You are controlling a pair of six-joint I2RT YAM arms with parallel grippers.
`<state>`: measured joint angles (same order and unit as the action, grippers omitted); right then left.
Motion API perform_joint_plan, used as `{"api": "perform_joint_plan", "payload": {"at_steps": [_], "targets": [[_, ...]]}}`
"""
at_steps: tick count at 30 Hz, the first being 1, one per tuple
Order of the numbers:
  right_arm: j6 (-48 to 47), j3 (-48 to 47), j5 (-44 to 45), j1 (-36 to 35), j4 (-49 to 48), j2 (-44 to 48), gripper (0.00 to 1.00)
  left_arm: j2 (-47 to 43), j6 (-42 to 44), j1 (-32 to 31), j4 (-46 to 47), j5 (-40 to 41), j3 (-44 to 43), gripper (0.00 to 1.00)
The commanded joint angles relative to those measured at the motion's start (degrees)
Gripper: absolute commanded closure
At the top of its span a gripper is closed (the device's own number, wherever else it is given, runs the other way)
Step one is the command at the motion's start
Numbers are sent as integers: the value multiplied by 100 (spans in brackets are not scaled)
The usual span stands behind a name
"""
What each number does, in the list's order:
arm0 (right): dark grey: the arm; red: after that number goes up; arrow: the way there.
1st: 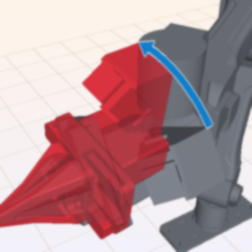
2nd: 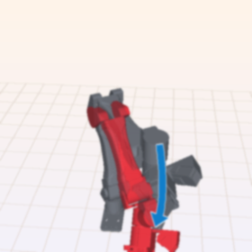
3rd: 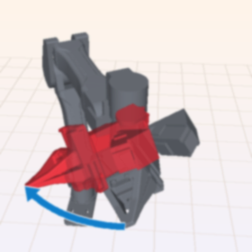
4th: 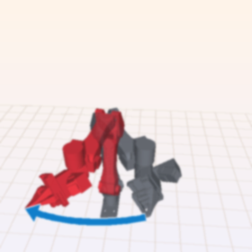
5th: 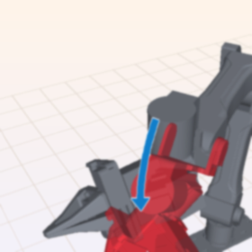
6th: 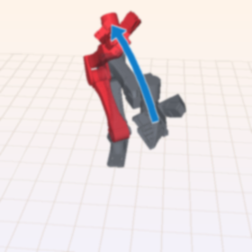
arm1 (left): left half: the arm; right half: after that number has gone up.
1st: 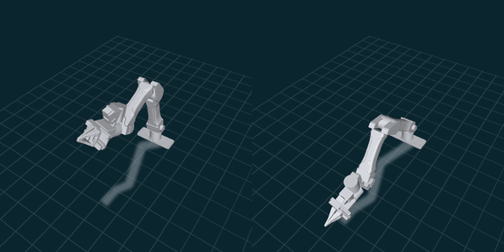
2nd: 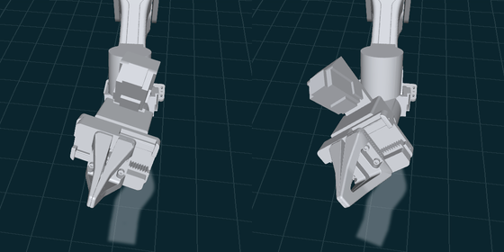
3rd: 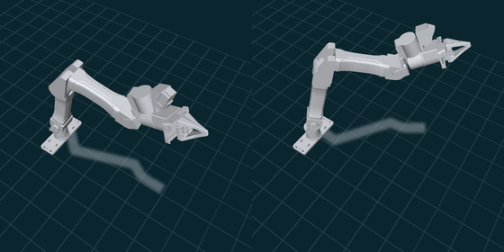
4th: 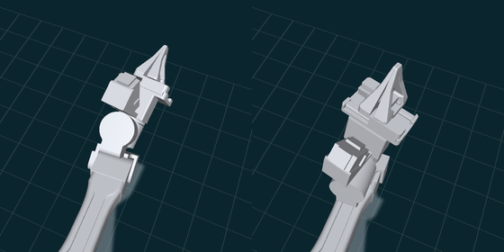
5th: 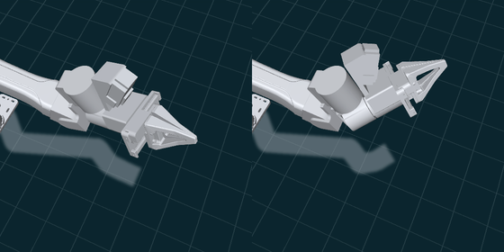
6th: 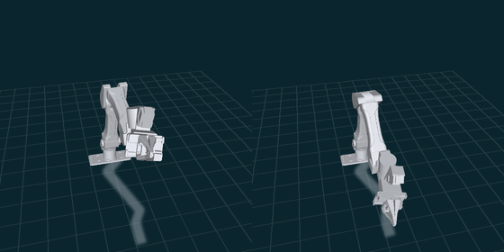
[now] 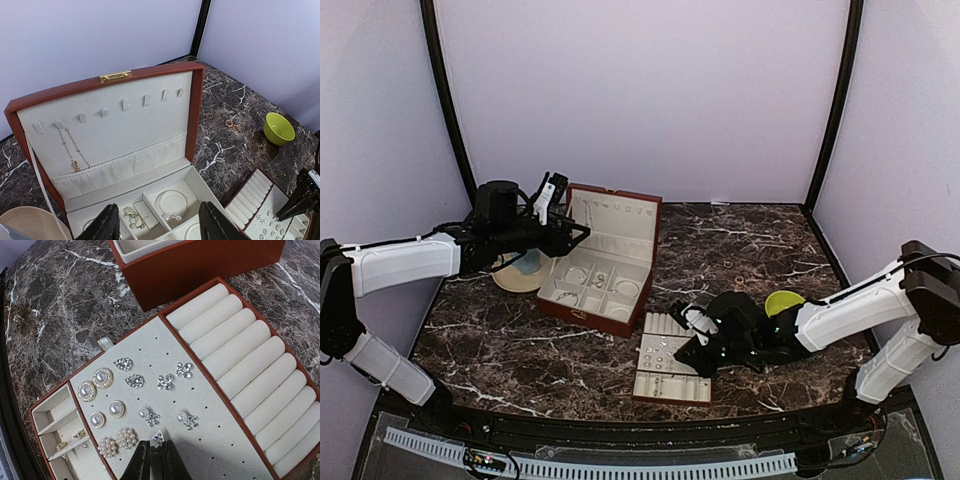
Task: Organize the mixed jewelry
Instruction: Insert the earring into the earring holder.
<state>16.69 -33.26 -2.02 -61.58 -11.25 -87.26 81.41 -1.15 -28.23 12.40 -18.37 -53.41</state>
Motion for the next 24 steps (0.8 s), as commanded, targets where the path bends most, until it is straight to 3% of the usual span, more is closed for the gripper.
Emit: {"api": "perform_joint_plan", "payload": {"at_steps": [1, 16, 24], "targets": [[-40, -164, 105, -89, 160, -102, 90, -180, -33, 33, 157, -93, 67, 43], [204, -360, 473, -84, 686, -204, 90, -191, -71, 33, 175, -154, 67, 43], [486, -540, 447, -6, 984, 298, 78, -218, -79, 33, 187, -161, 76, 43]]}}
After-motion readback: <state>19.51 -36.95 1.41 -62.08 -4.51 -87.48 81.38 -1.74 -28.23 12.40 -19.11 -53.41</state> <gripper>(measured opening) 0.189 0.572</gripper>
